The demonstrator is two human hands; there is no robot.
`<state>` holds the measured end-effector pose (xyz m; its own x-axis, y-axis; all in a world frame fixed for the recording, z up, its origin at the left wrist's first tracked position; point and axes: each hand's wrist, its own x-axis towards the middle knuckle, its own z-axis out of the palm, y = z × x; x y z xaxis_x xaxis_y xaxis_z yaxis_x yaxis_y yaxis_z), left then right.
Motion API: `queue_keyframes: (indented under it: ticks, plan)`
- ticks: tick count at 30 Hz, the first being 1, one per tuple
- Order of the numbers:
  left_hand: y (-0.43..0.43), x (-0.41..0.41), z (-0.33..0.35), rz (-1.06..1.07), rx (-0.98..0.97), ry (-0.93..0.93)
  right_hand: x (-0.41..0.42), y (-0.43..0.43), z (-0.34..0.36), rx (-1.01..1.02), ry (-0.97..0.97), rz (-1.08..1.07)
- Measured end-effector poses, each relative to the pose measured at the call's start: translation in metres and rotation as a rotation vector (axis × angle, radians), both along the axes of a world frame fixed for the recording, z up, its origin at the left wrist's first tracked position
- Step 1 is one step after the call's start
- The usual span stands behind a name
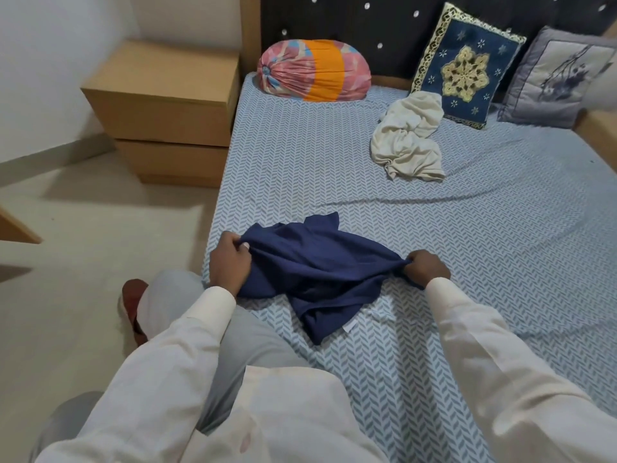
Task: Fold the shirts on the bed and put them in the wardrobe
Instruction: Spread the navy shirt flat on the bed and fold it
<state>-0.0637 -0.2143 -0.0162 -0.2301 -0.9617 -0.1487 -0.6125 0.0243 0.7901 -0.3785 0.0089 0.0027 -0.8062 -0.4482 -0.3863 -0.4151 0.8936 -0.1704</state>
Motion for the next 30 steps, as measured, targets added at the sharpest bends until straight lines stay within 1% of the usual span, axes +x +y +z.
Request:
queue_keyframes:
  ticks: [2, 4, 6, 8, 10, 13, 16, 19, 21, 23, 26, 28, 30]
  plan:
    - [-0.009, 0.01, -0.005, 0.047, 0.192, 0.12, 0.003, 0.003, -0.009, 0.05, -0.02, 0.026]
    - [-0.013, 0.016, -0.012, 0.05, 0.311, 0.235, 0.007, 0.005, -0.02, 0.036, 0.004, 0.01]
    - [-0.009, 0.016, -0.01, 0.011, 0.36, 0.285, 0.016, 0.007, -0.025, -0.005, 0.14, -0.01]
    - [-0.003, 0.014, -0.005, -0.041, 0.396, 0.298, 0.027, 0.003, -0.024, -0.037, 0.286, 0.047]
    - [0.001, 0.013, -0.004, -0.105, 0.428, 0.306, 0.04, -0.009, -0.018, -0.112, 0.289, 0.193]
    - [0.003, 0.012, -0.007, -0.191, 0.421, 0.339, 0.069, -0.039, -0.01, -0.328, 0.141, 0.383]
    - [0.007, 0.016, -0.004, -0.274, 0.264, 0.344, 0.101, -0.075, -0.007, -0.551, -0.048, 0.483]
    - [0.009, 0.022, -0.002, -0.318, 0.216, 0.373, 0.133, -0.111, 0.0, -0.619, -0.236, 0.586]
    - [0.011, 0.024, -0.003, -0.257, 0.226, 0.359, 0.148, -0.129, 0.003, -0.64, -0.348, 0.623]
    - [0.011, 0.028, -0.003, -0.19, 0.236, 0.368, 0.158, -0.144, 0.003, -0.661, -0.46, 0.608]
    - [0.009, 0.031, -0.005, -0.174, 0.164, 0.377, 0.159, -0.153, 0.002, -0.687, -0.546, 0.551]
    - [0.007, 0.033, -0.003, -0.14, 0.132, 0.387, 0.158, -0.154, 0.003, -0.736, -0.561, 0.491]
    - [0.008, 0.033, 0.001, -0.083, 0.074, 0.365, 0.158, -0.153, 0.006, -0.785, -0.53, 0.45]
